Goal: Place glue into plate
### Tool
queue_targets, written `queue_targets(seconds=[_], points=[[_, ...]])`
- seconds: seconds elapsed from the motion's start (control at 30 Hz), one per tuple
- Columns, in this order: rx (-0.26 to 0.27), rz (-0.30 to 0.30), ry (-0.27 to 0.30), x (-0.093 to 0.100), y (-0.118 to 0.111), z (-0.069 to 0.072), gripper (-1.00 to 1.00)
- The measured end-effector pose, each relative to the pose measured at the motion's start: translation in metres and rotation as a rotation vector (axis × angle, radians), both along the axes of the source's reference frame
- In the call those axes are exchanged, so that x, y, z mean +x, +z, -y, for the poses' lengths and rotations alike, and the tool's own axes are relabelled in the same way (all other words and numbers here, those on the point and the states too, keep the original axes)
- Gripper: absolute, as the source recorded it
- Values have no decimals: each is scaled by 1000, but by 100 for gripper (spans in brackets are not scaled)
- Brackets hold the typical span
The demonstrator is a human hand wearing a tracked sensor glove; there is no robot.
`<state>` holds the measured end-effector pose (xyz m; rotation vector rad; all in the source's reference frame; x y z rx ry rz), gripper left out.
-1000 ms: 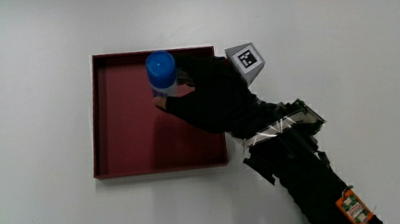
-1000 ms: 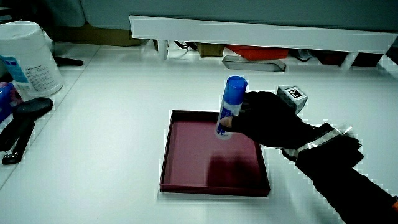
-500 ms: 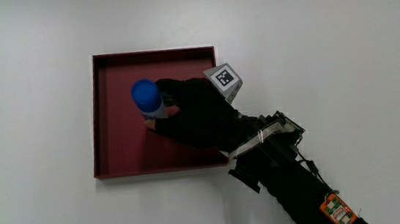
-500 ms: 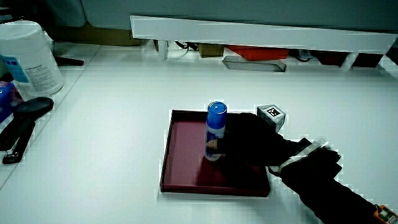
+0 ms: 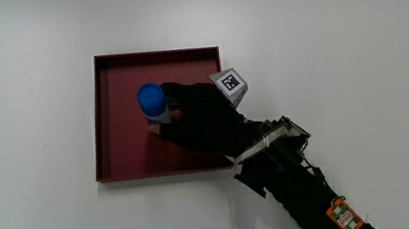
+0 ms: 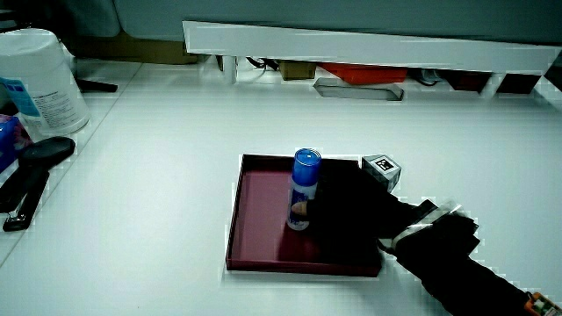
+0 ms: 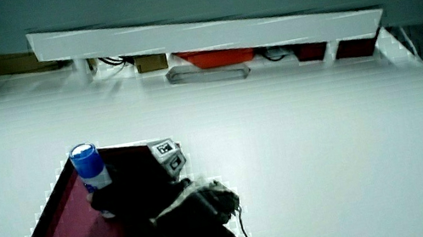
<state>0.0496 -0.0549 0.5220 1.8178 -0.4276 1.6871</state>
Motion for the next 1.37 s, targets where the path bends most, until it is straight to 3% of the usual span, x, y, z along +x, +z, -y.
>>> queue_targets(seconds=[0.07,0.2,0.33,0.4,0.47,0.57,0.63,0.7,0.83,0.87,0.9,0.97,1.07,1.23,1.3,1.33,1.37], points=[[14,17,1,0,1,0,-26],[-6,8,-15,0,-1,-1,-47],[-52,8,-49,7,-9,-2,-68],[-27,-18,-72,13,-17,-1,-79],[-36,-76,-110,19,-31,-2,-89],[21,-178,-168,31,-41,-4,-100],[67,-304,-225,37,-51,-8,-100],[57,-421,-281,42,-63,-14,-100],[94,-611,-382,51,-86,-29,-100],[147,-606,-396,53,-90,-33,-100],[122,-614,-404,56,-89,-37,-100],[113,-549,-399,65,-85,-44,-100],[-4,-531,-385,80,-92,-54,-100],[-1,-608,-378,103,-116,-67,-100],[152,-659,-424,107,-124,-72,-100],[262,-758,-452,105,-135,-75,-100],[292,-827,-454,103,-143,-79,-100]])
